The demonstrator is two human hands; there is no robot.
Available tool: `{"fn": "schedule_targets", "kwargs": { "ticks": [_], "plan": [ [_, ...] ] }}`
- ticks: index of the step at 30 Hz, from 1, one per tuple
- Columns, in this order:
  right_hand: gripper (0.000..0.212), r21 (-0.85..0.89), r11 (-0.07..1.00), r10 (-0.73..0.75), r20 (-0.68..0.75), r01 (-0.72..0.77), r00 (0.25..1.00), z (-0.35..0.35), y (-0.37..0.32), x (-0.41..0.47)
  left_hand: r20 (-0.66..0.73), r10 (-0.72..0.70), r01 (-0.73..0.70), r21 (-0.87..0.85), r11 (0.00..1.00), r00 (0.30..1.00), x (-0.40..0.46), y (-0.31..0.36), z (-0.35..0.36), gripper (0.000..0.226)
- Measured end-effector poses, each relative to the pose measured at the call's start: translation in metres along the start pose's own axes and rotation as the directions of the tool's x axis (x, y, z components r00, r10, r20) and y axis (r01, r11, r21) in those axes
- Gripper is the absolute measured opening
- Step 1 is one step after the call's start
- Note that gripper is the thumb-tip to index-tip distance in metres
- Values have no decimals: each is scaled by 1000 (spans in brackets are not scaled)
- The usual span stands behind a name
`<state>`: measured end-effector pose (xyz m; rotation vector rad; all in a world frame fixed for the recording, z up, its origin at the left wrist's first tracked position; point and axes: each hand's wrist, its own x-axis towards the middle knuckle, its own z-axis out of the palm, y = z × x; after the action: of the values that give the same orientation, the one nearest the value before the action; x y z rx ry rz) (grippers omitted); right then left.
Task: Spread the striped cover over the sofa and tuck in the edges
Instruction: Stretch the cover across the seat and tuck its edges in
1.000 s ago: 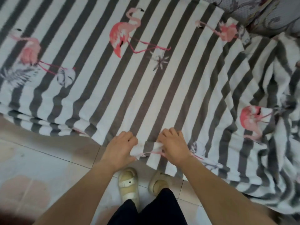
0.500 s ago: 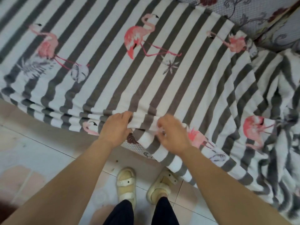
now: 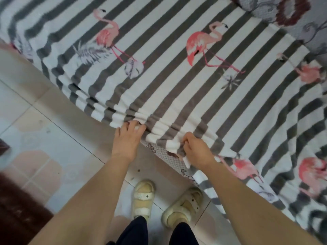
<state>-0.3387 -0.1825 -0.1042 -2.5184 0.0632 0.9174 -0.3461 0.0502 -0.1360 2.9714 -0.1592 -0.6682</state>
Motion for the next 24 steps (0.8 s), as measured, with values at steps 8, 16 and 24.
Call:
{"fn": "schedule_targets", "kwargs": {
  "ticks": [8, 16, 24],
  "plan": [
    [22, 417, 869, 12, 524, -268, 852, -6, -35, 0, -75, 32, -40, -106, 994, 997, 16, -13, -4, 28],
    [18, -166, 975, -8, 640, 148, 768, 9, -63, 12, 721, 50, -71, 0, 997, 691, -31, -67, -1, 34],
    [19, -162, 965, -161, 268, 209, 950, 8, -77, 37, 515, -30, 174, -233, 957, 857, -27, -62, 22, 36]
  ]
}}
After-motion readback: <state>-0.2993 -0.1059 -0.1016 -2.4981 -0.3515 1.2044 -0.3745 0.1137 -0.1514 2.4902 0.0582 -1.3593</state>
